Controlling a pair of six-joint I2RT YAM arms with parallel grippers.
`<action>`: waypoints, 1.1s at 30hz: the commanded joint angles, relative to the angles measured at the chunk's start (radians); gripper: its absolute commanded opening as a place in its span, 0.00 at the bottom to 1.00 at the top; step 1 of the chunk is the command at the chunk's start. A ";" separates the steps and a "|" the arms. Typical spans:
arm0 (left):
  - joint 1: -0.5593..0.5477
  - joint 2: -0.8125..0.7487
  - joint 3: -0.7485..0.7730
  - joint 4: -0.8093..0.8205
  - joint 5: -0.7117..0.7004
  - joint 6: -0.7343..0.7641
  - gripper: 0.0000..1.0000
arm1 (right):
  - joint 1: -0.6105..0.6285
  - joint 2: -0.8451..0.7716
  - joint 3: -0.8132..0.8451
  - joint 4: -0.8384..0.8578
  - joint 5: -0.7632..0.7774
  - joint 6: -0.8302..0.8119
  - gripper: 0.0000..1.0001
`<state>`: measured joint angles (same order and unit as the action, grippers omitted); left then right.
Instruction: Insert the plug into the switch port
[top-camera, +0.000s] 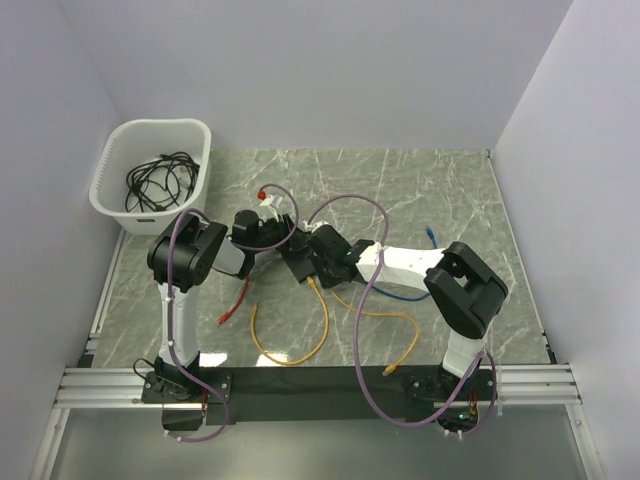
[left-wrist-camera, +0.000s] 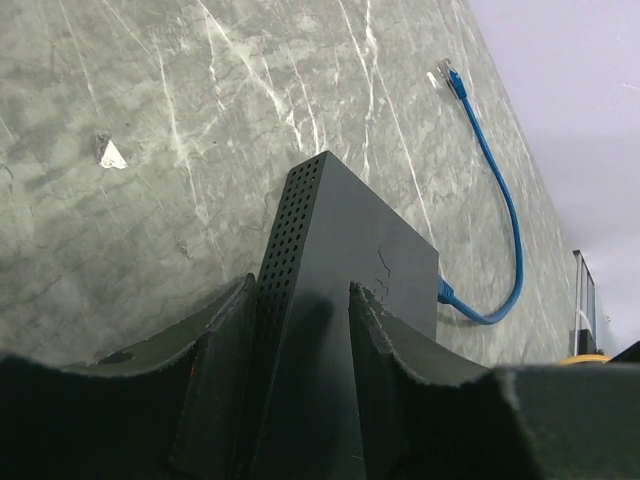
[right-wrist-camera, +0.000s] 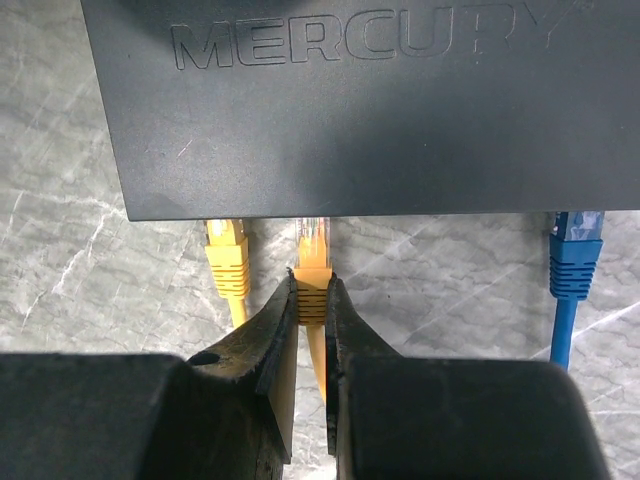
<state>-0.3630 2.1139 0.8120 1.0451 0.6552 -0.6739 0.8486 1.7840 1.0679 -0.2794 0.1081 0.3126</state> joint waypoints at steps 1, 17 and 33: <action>-0.017 -0.011 -0.036 -0.092 0.057 0.004 0.44 | 0.003 -0.021 0.075 0.065 0.056 -0.010 0.00; -0.017 -0.015 -0.056 -0.094 0.040 0.017 0.39 | 0.017 0.025 0.118 0.066 0.053 -0.006 0.00; -0.017 -0.017 -0.073 -0.096 0.054 0.042 0.34 | 0.018 0.031 0.107 0.117 0.056 -0.021 0.00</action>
<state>-0.3576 2.0975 0.7818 1.0512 0.6304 -0.6640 0.8658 1.8217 1.1240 -0.3260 0.1268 0.3000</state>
